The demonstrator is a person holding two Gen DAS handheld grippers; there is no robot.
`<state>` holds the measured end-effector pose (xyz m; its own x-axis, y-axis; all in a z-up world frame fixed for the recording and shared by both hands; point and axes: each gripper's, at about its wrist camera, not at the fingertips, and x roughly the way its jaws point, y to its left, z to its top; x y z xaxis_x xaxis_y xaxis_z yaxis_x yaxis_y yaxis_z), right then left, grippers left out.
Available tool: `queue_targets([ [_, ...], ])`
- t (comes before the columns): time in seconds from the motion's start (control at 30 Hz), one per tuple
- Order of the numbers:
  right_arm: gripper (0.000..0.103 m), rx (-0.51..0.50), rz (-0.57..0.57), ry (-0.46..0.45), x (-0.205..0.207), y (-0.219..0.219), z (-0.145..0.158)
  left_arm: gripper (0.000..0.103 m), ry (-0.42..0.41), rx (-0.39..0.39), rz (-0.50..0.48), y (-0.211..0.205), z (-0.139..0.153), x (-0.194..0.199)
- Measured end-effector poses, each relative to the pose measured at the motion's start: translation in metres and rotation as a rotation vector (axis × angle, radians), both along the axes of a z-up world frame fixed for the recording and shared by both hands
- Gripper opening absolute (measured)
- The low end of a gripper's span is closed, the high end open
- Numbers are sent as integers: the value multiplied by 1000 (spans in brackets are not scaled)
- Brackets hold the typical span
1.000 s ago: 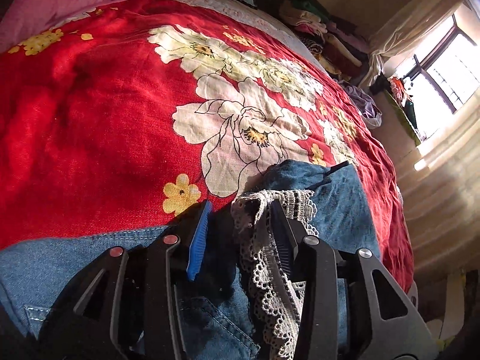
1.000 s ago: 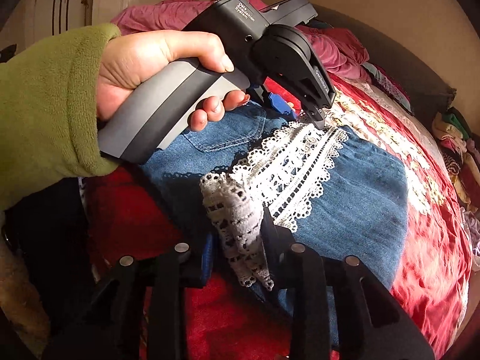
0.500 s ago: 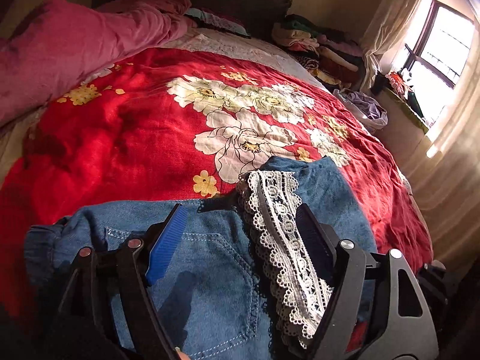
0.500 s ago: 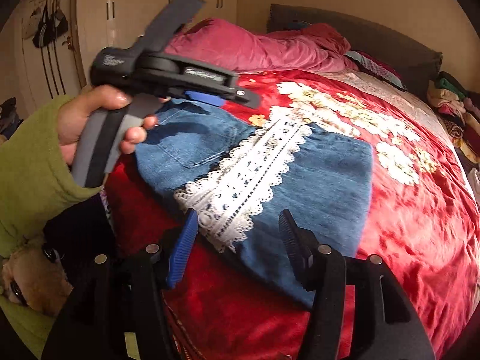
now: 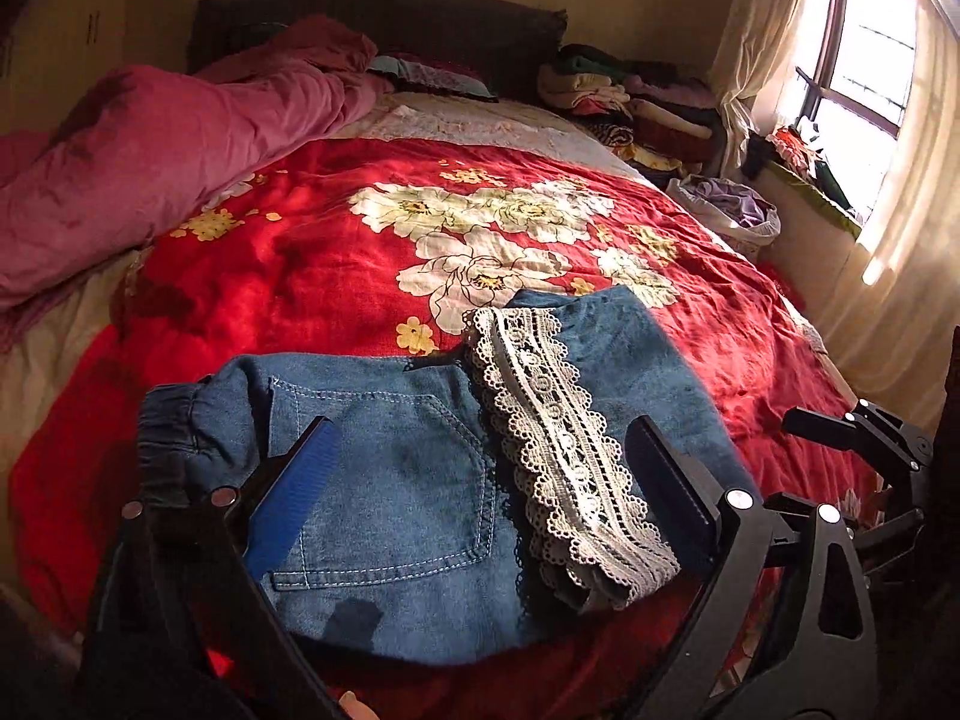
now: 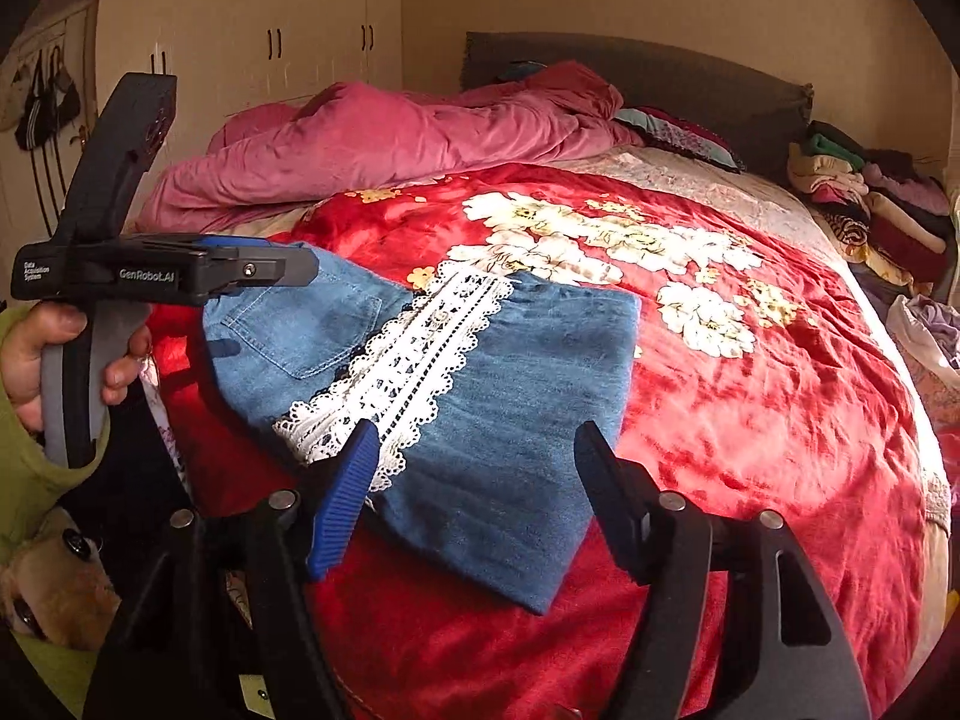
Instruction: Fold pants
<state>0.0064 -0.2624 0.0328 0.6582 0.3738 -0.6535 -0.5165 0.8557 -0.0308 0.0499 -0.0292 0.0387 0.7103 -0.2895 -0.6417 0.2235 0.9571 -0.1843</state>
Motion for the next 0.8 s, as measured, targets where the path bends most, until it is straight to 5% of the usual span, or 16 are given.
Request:
queue_targets([
  [0.57,73,32,-37,38,12,-5,-5,92,42,57,-11,-16,-18,-23],
  [0.63,73,33,-31,51,13,-4,-8,80,45,81,-27,-22,-23,-26],
  [0.8,72,24,-26,82,16,-2,-20,71,82,84,-54,-33,-35,-27],
])
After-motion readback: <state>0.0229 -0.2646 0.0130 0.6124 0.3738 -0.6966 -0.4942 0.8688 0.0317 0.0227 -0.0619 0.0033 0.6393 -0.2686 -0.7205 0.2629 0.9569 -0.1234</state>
